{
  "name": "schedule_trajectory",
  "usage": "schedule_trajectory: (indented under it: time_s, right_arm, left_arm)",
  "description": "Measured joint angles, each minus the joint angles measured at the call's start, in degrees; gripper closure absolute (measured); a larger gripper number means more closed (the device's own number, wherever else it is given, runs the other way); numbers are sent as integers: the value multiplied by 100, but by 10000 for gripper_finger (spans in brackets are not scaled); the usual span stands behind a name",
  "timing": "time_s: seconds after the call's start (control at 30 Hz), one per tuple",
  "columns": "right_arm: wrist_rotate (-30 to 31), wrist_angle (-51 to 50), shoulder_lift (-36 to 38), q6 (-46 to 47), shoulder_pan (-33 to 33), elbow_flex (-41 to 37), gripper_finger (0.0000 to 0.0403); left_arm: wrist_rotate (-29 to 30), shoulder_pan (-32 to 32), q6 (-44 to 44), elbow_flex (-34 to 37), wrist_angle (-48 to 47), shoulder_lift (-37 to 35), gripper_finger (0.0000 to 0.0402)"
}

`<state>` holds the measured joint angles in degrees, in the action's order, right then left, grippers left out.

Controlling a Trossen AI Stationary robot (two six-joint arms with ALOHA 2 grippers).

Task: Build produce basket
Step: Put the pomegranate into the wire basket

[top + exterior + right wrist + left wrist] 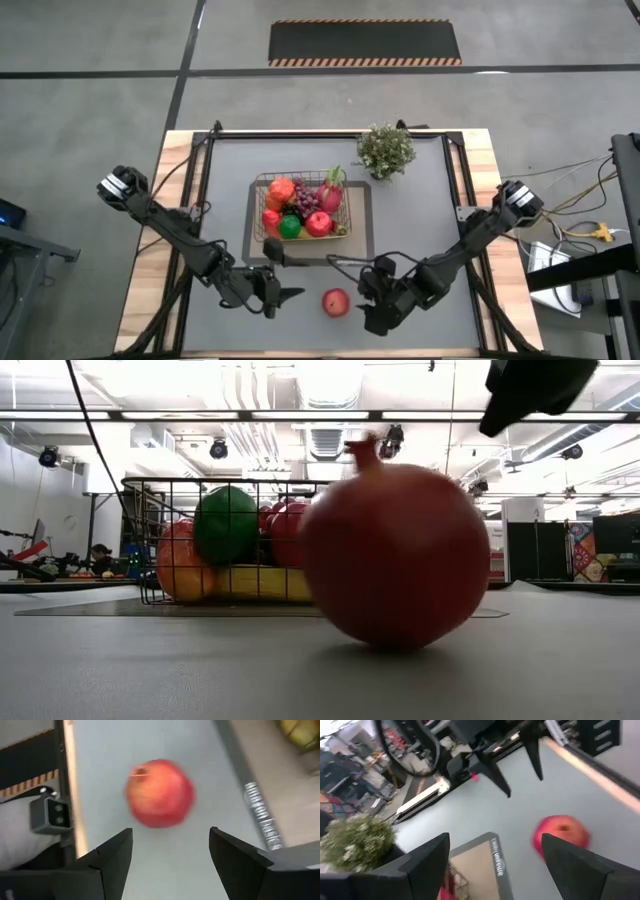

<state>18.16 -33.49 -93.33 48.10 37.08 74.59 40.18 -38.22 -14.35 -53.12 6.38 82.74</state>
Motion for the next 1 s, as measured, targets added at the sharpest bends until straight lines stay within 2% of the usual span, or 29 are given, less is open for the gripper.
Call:
schedule_trajectory:
  time_s: [0.17, 0.3, 0.43, 0.57, 0.73, 0.83, 0.93, 1.0]
  right_arm:
    - [568, -51, 12, -371, 91, 0, 153]
    - [581, -48, -197, -599, 106, -2, 116]
    - [600, 26, -545, -1223, 181, -4, 74]
    - [544, 564, -949, -1916, 255, -7, 48]
    - [602, 1288, -1142, -2521, 248, -7, 43]
    - [844, 1472, -1168, -3218, 240, 1, 44]
    - [1380, 1495, -1168, -4530, 236, 2, 44]
    - [1450, 1682, -1201, -5109, 169, 2, 44]
  left_arm:
    - [51, 12, 219, 434, 556, -164, 107]
    - [41, -16, 889, 584, 567, -153, 107]
    - [36, -31, 1329, 701, 636, -138, 107]
    - [29, -64, 1390, 739, 872, -138, 107]
    - [26, -128, 1377, 681, 933, -138, 107]
    - [24, -165, 1373, 675, 1027, -138, 107]
    - [24, -227, 1364, 675, 1098, -138, 107]
    - [26, -269, 1362, 675, 1122, -138, 107]
